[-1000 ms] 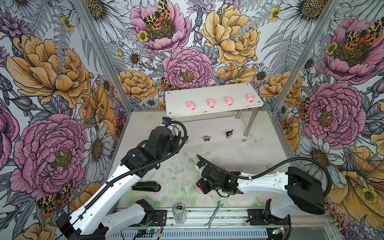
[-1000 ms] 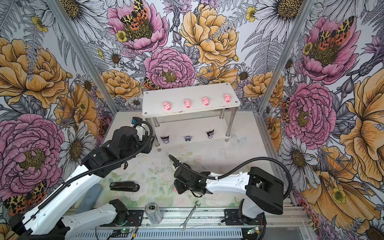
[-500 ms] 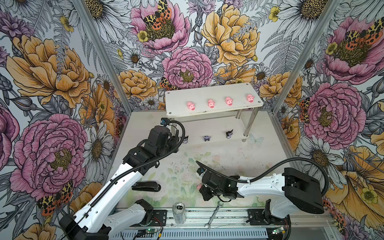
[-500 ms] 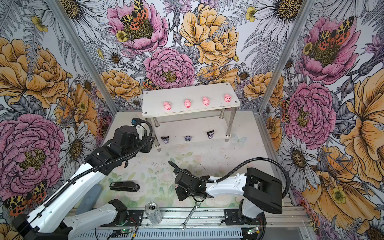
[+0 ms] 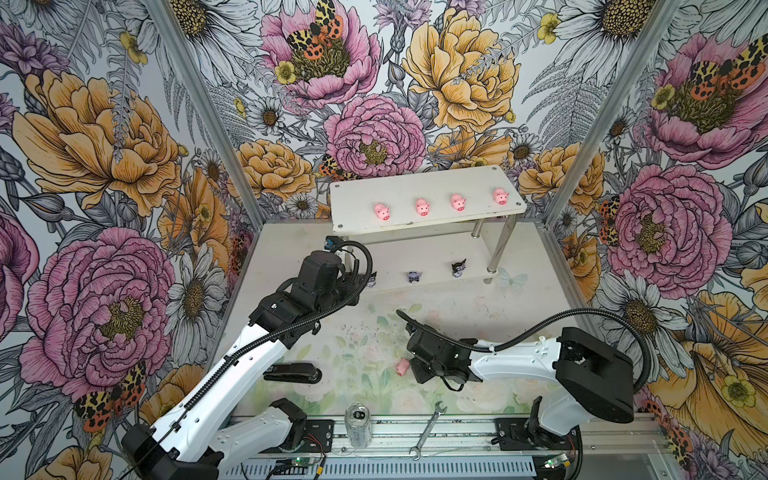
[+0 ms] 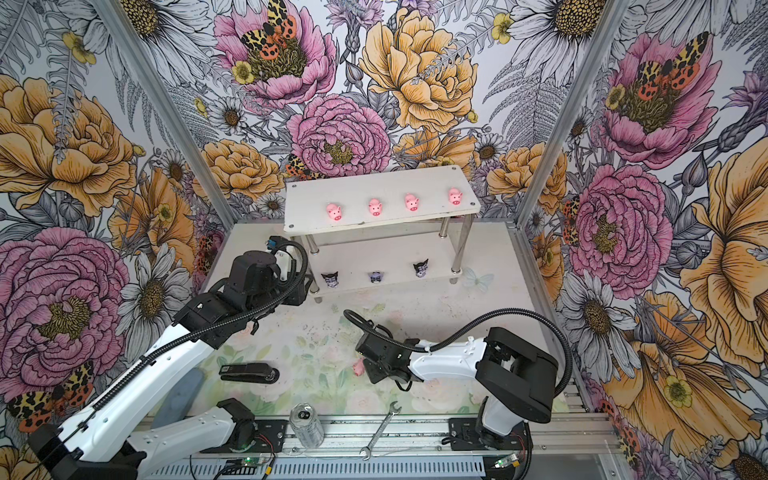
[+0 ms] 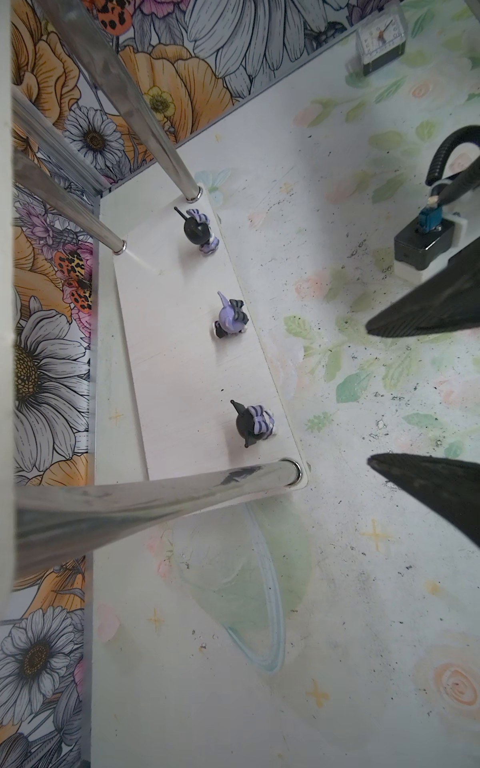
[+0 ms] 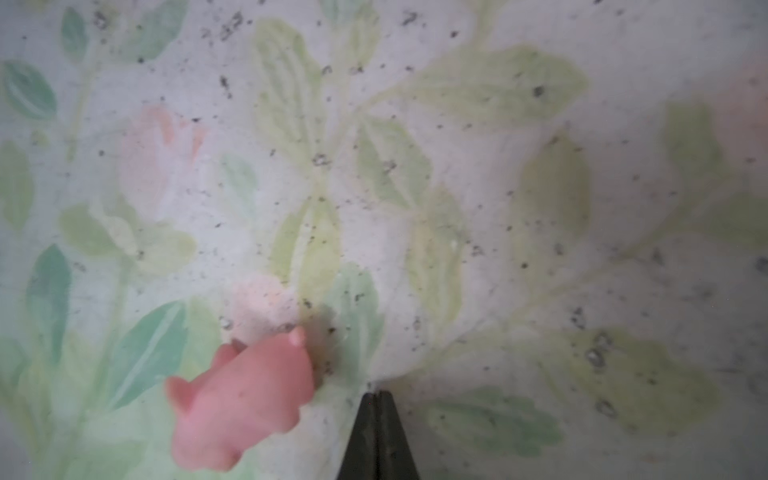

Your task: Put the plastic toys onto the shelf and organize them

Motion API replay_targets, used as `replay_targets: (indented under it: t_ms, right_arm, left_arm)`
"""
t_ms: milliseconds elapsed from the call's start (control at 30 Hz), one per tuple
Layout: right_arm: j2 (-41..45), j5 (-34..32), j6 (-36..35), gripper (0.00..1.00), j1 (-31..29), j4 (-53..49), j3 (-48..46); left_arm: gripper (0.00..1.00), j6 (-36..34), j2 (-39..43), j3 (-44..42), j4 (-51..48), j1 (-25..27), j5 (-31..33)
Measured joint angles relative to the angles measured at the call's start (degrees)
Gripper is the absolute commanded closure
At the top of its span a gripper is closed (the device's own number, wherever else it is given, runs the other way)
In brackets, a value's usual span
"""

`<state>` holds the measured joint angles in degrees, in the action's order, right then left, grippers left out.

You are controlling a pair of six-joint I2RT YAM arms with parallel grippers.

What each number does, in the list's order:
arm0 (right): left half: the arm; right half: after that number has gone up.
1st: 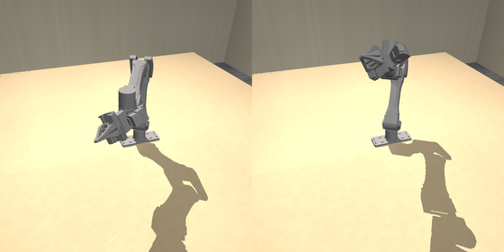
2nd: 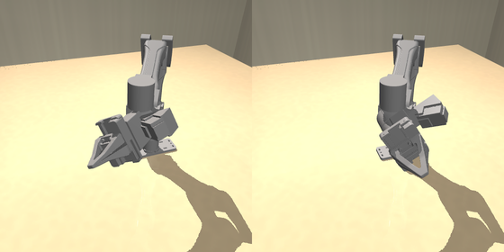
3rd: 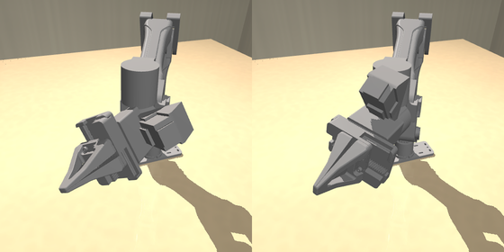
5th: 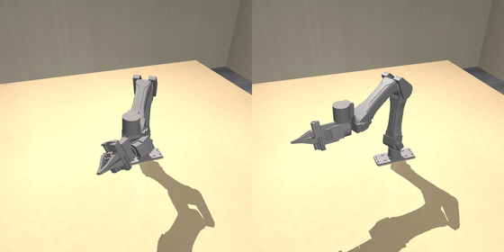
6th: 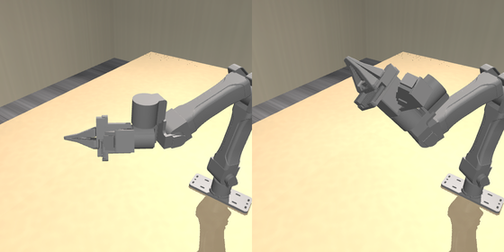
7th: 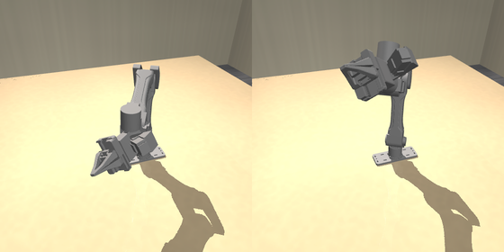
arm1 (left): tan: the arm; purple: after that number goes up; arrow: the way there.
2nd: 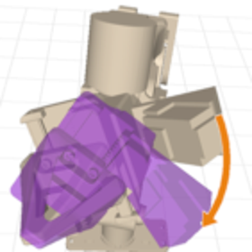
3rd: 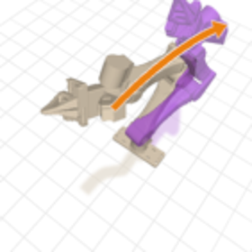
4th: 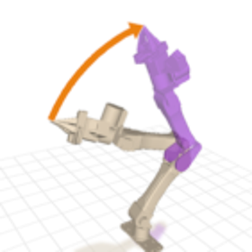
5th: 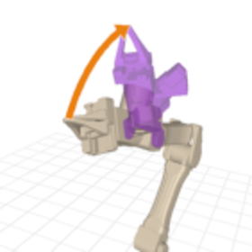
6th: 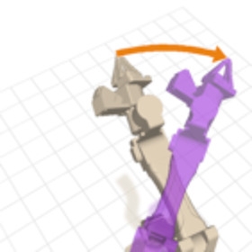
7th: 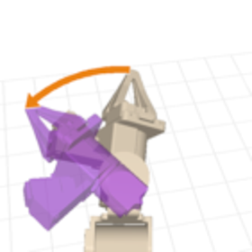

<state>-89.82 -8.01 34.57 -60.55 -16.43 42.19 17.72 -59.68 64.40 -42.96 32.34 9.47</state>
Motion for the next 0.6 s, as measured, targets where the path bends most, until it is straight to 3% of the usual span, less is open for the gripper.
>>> replay_targets:
  t_ms: [333,600]
  right_arm:
    - [7.98,-1.55,-0.39,1.0,-0.52,-5.18,1.49]
    - [4.94,2.73,-0.31,1.0,-4.72,0.0,4.83]
  left_arm:
    - [0.52,0.44,-0.04,-1.03,0.68,0.0,-0.15]
    - [0.52,1.99,-0.37,-4.22,2.99,0.0,-2.12]
